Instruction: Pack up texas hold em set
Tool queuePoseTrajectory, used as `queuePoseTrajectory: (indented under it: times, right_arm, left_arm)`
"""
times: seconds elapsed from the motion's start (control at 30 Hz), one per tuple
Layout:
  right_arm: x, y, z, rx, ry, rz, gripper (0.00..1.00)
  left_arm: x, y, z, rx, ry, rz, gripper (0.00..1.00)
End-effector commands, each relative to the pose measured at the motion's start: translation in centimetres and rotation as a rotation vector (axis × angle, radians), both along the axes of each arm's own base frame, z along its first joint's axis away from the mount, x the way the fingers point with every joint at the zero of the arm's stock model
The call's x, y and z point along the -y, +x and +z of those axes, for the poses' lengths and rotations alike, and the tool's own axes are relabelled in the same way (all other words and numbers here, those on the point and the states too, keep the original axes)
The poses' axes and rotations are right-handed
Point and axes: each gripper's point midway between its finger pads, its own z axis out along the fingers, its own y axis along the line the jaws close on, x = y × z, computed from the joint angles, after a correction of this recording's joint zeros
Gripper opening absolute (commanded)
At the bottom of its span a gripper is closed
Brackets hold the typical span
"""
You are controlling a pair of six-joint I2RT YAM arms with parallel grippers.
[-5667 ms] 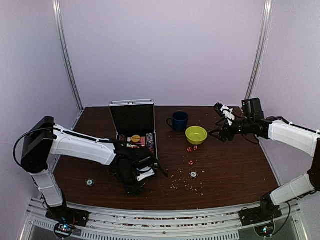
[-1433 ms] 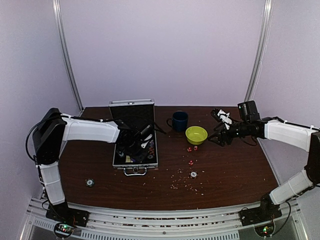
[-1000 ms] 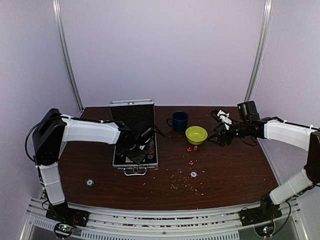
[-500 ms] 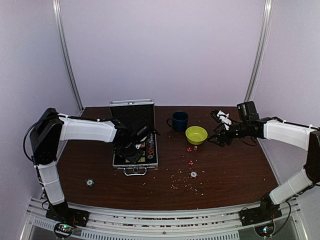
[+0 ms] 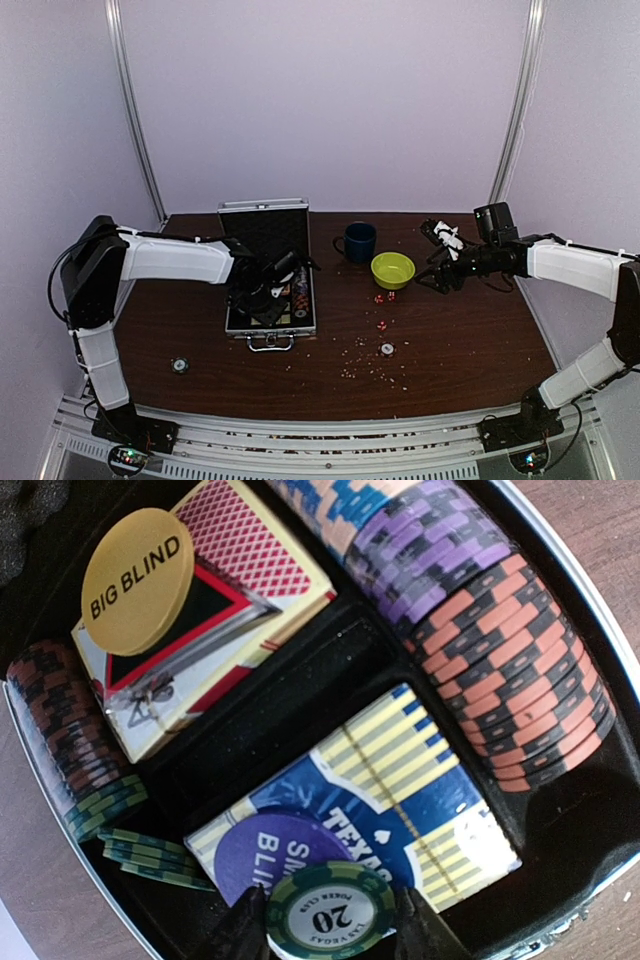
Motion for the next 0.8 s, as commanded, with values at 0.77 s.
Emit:
queuePoseTrajectory:
  times: [0.77]
  right_arm:
    - [-0.1,0.1,-0.1,-0.002,0.001,0.011,0.72]
  left_arm:
    - [-0.4,0.5,3.7,-0.026,-0.174,0.024,0.38]
